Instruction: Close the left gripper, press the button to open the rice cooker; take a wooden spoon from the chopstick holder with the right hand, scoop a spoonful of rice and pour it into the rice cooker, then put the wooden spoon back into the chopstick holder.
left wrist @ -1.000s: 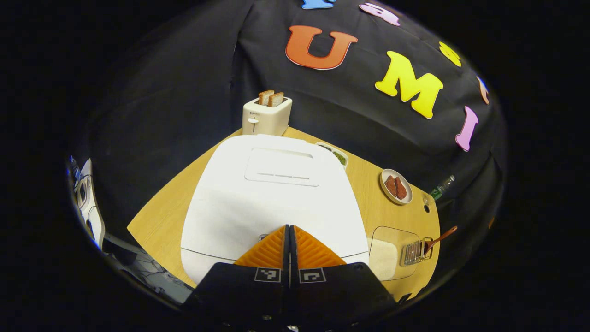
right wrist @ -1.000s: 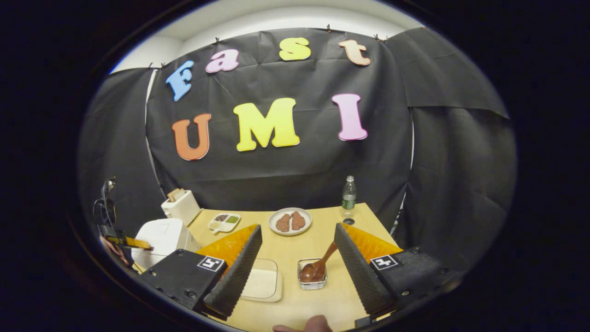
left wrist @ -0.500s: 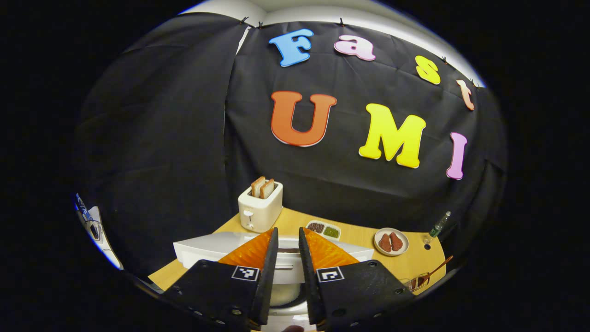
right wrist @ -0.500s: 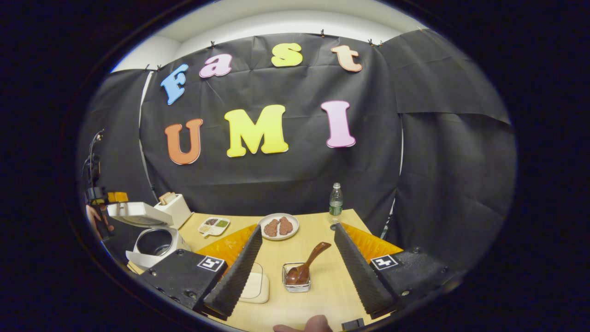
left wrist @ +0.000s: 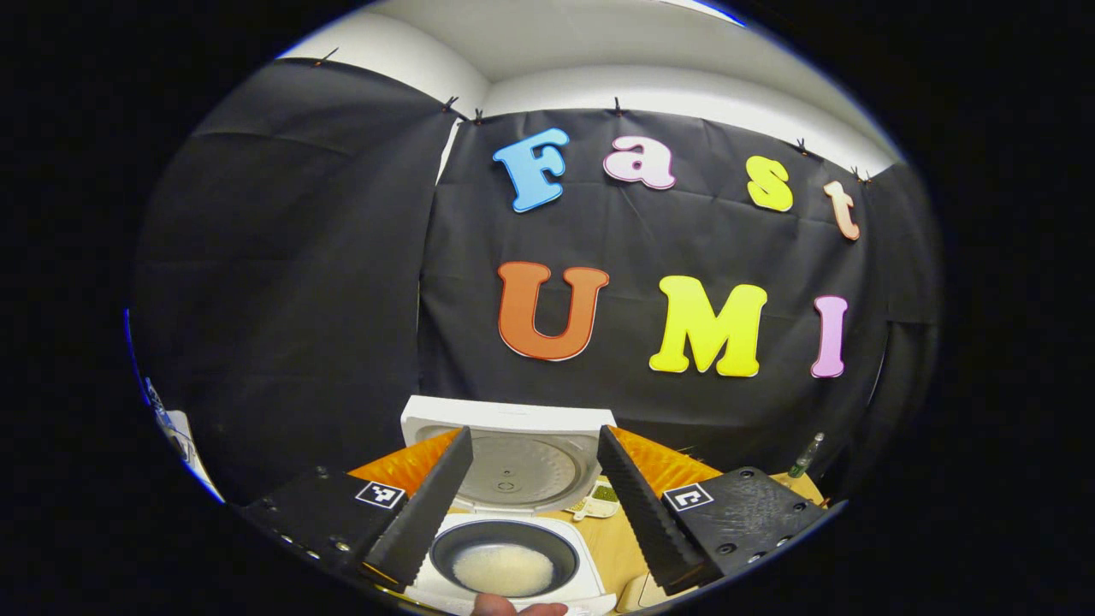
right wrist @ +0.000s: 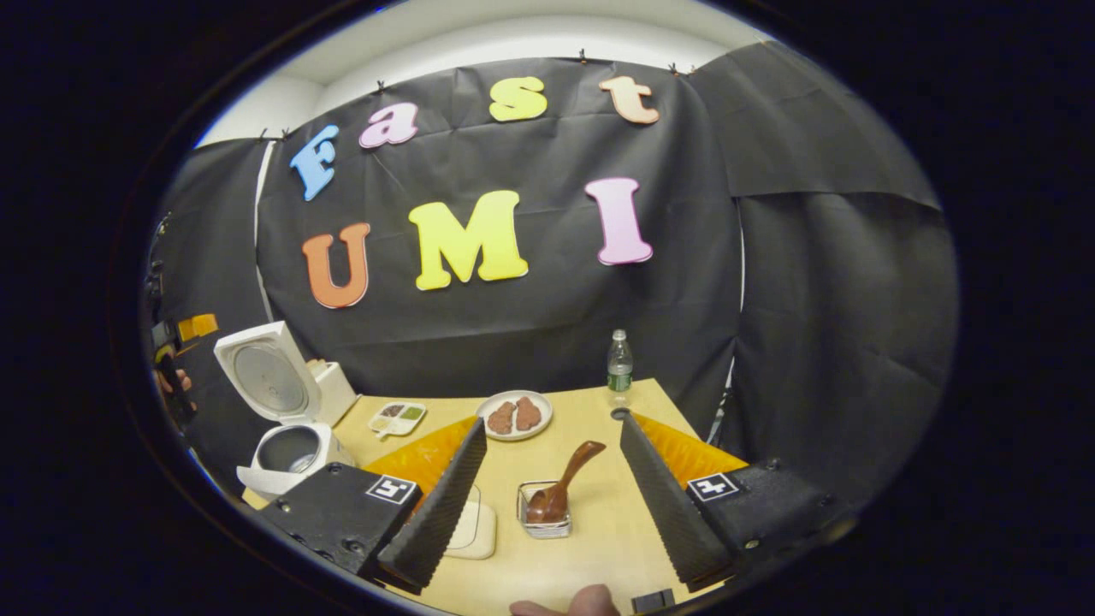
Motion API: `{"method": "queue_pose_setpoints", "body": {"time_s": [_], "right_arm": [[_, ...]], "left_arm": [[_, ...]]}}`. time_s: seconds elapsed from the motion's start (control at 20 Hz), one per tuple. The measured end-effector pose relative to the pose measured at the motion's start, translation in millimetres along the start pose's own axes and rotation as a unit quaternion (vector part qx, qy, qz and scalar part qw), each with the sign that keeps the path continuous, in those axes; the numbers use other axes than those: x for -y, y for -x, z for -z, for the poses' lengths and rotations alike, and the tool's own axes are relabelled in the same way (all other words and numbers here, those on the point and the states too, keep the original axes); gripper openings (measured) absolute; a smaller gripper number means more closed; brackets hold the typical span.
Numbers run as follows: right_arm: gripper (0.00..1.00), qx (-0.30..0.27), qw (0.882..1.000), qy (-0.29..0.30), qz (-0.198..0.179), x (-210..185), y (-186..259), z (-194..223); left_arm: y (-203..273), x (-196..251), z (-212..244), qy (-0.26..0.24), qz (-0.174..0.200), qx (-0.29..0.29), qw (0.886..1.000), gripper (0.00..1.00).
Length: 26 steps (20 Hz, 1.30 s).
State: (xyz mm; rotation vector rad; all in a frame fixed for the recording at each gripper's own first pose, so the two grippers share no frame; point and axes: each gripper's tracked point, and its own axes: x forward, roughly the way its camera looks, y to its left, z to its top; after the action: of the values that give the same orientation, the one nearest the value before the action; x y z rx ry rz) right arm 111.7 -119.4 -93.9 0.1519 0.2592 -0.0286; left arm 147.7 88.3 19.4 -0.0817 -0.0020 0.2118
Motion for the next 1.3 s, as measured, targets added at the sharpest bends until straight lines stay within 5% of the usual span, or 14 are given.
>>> {"method": "queue_pose_setpoints", "body": {"time_s": [0.5,0.95,1.15,1.3], "right_arm": [[1.0,-0.068,0.996,-0.052,-0.006,27.7,-52.8,62.0],[0.92,-0.172,0.978,-0.106,-0.05,37.1,-151.9,144.1],[0.83,-0.198,0.971,-0.117,-0.07,31.5,-190.3,162.9],[0.58,-0.205,0.968,-0.123,-0.08,27.8,-207.0,164.6]], "left_arm": [[54.7,81.3,10.7,-0.022,0.068,-0.015,0.997,0.94],[25.0,126.4,28.9,-0.019,0.044,-0.047,0.998,0.94],[17.6,134.1,43.1,-0.023,0.017,-0.072,0.997,0.94],[17.0,133.5,50.3,-0.029,0.001,-0.087,0.996,0.94]]}}
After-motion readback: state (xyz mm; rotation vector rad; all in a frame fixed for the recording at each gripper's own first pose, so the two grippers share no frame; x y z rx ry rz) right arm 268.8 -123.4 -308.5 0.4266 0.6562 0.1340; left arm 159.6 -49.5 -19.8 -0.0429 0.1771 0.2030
